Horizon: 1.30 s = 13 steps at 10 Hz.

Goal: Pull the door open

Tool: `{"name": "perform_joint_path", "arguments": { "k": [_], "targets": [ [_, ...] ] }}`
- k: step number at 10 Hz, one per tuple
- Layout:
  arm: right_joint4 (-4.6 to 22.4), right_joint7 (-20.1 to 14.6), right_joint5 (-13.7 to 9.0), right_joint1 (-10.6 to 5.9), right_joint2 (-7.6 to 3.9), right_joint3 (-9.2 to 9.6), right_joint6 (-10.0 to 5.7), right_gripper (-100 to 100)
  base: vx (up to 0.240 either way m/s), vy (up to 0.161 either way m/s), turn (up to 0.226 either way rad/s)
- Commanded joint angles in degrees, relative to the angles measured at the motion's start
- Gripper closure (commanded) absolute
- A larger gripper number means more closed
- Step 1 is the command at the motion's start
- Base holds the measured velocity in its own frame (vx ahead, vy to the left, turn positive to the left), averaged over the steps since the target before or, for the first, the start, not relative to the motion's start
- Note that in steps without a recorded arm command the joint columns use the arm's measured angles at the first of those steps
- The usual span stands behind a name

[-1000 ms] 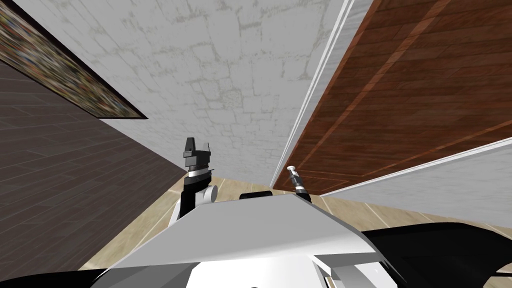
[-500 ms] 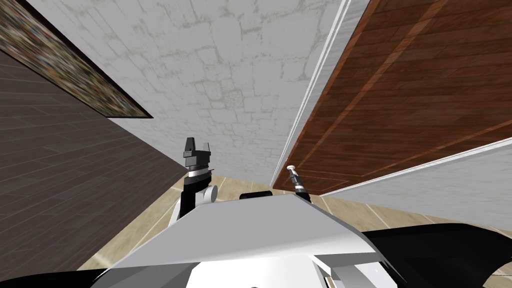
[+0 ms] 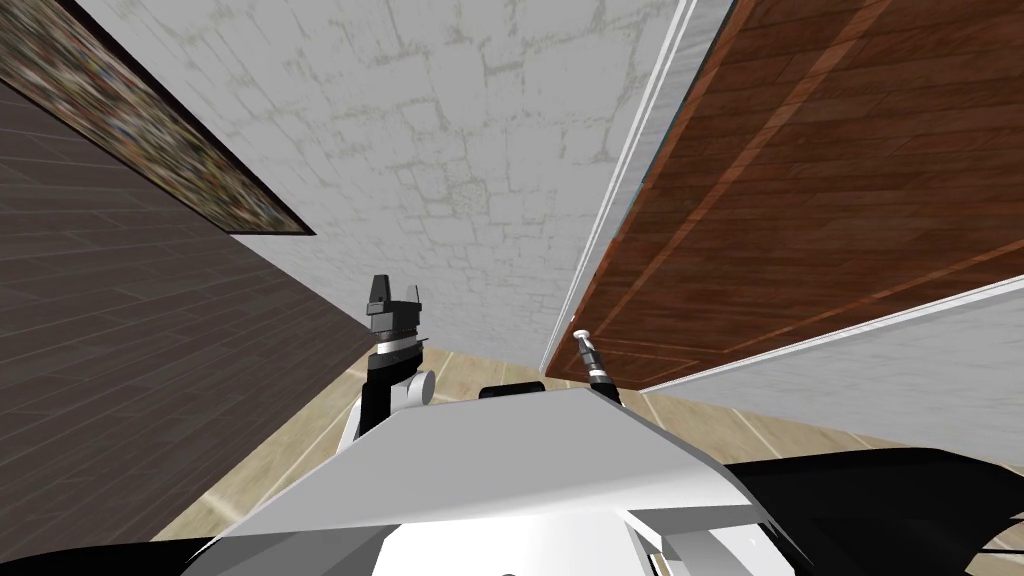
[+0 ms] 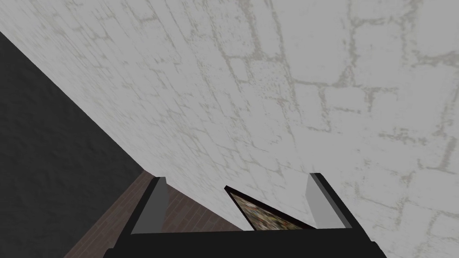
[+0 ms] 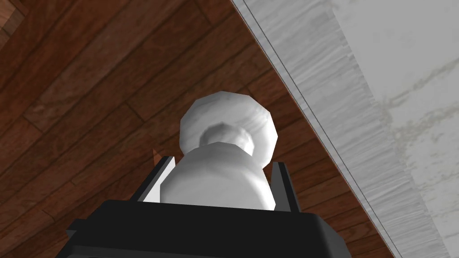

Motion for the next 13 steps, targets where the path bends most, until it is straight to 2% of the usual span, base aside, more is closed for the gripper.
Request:
{"name": "perform_joint_path", "arguments": {
  "k": [1,2,6,7,8,9,10,11,13],
  "targets": [
    [0.4,-2.9,-0.3,-0.32,0.19,0.3,0.09,100,-0.032,-0.007,0.027],
    [0.4,-3.2,-0.3,-0.32,0.19,0.3,0.09,100,-0.029,-0.005,0.019],
    [1.3,-9.8,-1.1,-1.38,0.21,0.57,0.18,100,-0.044,-0.009,0.034],
    [1.3,-10.2,-1.1,-1.38,0.21,0.57,0.18,100,-0.027,-0.001,0.016],
    [1.6,-12.3,-1.4,-1.74,0.21,0.67,0.21,100,-0.038,-0.005,0.031],
    [1.6,-12.6,-1.4,-1.74,0.21,0.67,0.21,100,-0.033,-0.006,0.021],
    [1.9,-14.8,-1.7,-2.13,0.22,0.77,0.24,100,-0.038,-0.009,0.038],
    [1.9,-15.0,-1.7,-2.13,0.22,0.77,0.24,100,-0.03,-0.007,0.025],
    [2.6,-18.7,-2.3,-2.91,0.23,0.98,0.31,100,-0.057,-0.009,0.045]
  ]
}}
